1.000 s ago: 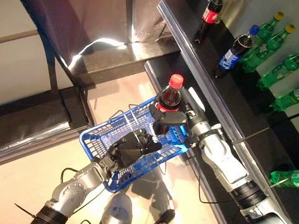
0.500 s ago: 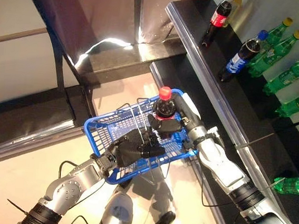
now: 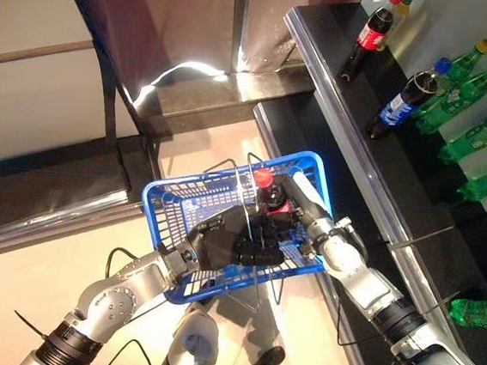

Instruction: Pick up the drink and place into the basket.

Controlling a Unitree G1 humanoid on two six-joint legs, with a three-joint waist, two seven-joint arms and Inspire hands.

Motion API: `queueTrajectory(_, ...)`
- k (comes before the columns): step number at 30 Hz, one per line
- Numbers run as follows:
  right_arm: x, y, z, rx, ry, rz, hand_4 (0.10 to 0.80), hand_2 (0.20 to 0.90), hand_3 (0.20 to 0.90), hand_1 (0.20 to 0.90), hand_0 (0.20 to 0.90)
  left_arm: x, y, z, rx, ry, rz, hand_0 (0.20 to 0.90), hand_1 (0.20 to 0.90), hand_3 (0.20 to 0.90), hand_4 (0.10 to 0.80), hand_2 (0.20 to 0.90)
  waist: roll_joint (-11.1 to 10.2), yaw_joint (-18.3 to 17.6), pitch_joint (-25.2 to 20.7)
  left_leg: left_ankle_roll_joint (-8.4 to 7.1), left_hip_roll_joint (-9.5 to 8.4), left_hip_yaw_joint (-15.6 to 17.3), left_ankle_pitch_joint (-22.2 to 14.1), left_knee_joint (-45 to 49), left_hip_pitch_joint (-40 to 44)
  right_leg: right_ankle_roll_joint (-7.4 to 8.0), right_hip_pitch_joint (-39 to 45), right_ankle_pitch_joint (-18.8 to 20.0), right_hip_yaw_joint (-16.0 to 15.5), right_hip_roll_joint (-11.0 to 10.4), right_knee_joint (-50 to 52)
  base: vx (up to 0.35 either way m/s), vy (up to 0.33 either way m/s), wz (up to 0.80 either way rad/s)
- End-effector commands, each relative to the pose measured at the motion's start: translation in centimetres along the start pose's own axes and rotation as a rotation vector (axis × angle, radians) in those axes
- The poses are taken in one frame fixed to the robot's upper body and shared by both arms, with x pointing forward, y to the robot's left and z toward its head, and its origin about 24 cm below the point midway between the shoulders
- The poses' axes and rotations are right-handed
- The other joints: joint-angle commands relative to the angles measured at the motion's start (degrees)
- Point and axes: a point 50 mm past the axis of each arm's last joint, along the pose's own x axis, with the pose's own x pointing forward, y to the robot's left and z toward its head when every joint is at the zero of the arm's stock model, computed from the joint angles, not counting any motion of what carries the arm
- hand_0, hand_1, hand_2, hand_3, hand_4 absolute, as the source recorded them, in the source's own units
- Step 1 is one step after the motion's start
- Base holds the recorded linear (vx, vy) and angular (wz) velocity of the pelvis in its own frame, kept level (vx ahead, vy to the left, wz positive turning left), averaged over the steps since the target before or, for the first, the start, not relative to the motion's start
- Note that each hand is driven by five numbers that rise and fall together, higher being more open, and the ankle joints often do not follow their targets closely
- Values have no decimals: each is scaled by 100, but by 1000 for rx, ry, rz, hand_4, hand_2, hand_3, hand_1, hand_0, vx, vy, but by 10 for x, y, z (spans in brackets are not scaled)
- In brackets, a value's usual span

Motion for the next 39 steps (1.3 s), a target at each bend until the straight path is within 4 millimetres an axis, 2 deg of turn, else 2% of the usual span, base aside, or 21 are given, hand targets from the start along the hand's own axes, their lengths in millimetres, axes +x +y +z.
queueTrajectory(1, 8, 6, 15, -81, -90, 14, 100, 300, 200, 300, 300, 30, -92, 32, -11, -253, -670, 300, 300, 200, 100, 300, -106, -7, -1999, 122, -279, -113, -237, -213, 85, 0, 367, -494, -90, 191, 150, 0, 0, 0)
queueTrajectory(9, 15, 10, 17, -231, -72, 76, 100, 300, 200, 300, 300, 32, -102, 31, 24, -221, -735, 300, 300, 200, 100, 300, -138, 21, -2003, 124, -288, -140, -228, -213, 97, -16, 382, -497, -87, 203, 155, -6, 4, 2)
queueTrajectory(26, 30, 28, 7, -522, -11, 181, 100, 300, 200, 300, 300, 38, -115, 28, 60, -166, -842, 300, 300, 200, 100, 300, -220, 213, -2058, 108, -332, -280, -217, -213, 60, -8, 397, -448, -151, 233, 88, -3, 0, 1)
queueTrajectory(39, 40, 46, 7, -588, 15, 281, 100, 300, 200, 300, 300, 42, -125, 26, 99, -151, -903, 300, 300, 200, 100, 300, -238, 323, -2103, 138, -371, -352, -207, -213, 78, -12, 403, -432, -179, 238, 91, 2, 2, 2)
